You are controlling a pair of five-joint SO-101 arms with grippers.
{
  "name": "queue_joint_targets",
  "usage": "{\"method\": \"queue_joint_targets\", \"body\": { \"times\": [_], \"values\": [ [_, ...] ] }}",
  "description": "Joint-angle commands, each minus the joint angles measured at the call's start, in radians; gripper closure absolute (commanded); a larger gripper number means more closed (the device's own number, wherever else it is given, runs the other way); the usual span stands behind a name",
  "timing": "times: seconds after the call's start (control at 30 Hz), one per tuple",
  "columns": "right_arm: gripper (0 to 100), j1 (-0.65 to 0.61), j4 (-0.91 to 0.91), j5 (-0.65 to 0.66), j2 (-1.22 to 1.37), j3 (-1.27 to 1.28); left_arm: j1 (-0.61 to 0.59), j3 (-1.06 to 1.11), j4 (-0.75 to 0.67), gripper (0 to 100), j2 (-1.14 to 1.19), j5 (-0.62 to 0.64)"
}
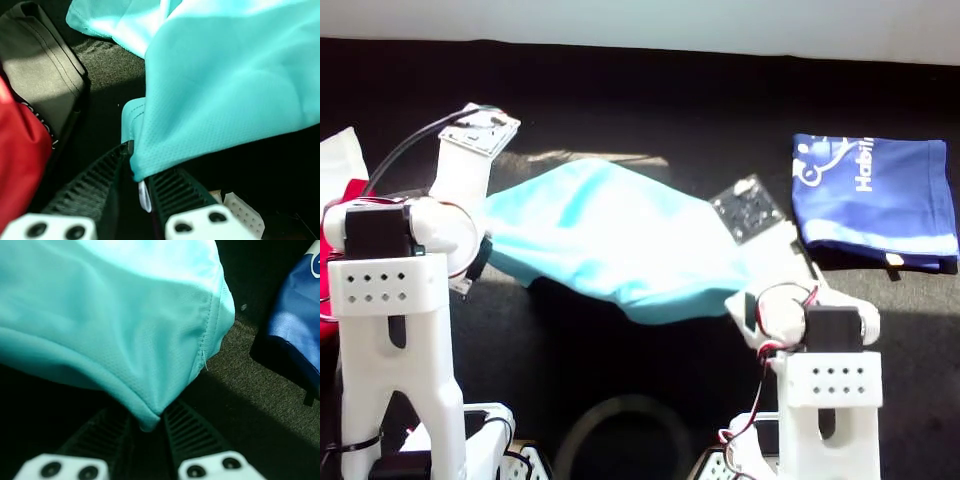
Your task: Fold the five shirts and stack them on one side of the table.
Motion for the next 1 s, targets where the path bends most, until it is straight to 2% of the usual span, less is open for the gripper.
{"method": "queue_joint_targets", "body": {
  "times": [0.0, 0.13, 0.27, 0.33, 0.4, 0.53, 0.63, 0.8, 0.97],
  "values": [
    [99.2, 0.005, 0.001, 0.074, -0.031, 0.120, 0.015, 0.050, 0.009, 99, -0.007, -0.005],
    [99.2, 0.005, -0.170, 0.133, -0.031, 0.338, 0.015, 0.176, -0.068, 99, -0.004, -0.005],
    [98.9, 0.008, -0.418, 0.129, -0.024, 0.463, 0.015, 0.302, -0.219, 99, -0.004, -0.003],
    [98.1, 0.008, -0.522, 0.071, 0.002, 0.473, 0.015, 0.357, -0.293, 99, -0.002, -0.003],
    [92.2, 0.008, -0.608, -0.025, 0.059, 0.472, 0.015, 0.401, -0.348, 99, -0.002, -0.003],
    [73.8, 0.010, -0.756, -0.170, 0.226, 0.441, 0.015, 0.447, -0.410, 99, -0.002, -0.002],
    [73.8, 0.013, -0.737, -0.219, 0.326, 0.337, 0.015, 0.452, -0.423, 99, -0.002, -0.002],
    [75.0, 0.012, -0.602, -0.278, 0.357, 0.077, 0.015, 0.446, -0.423, 99, -0.008, -0.002],
    [75.0, 0.005, -0.604, -0.334, 0.487, -0.067, 0.015, 0.446, -0.423, 99, -0.008, -0.002]
  ]
}}
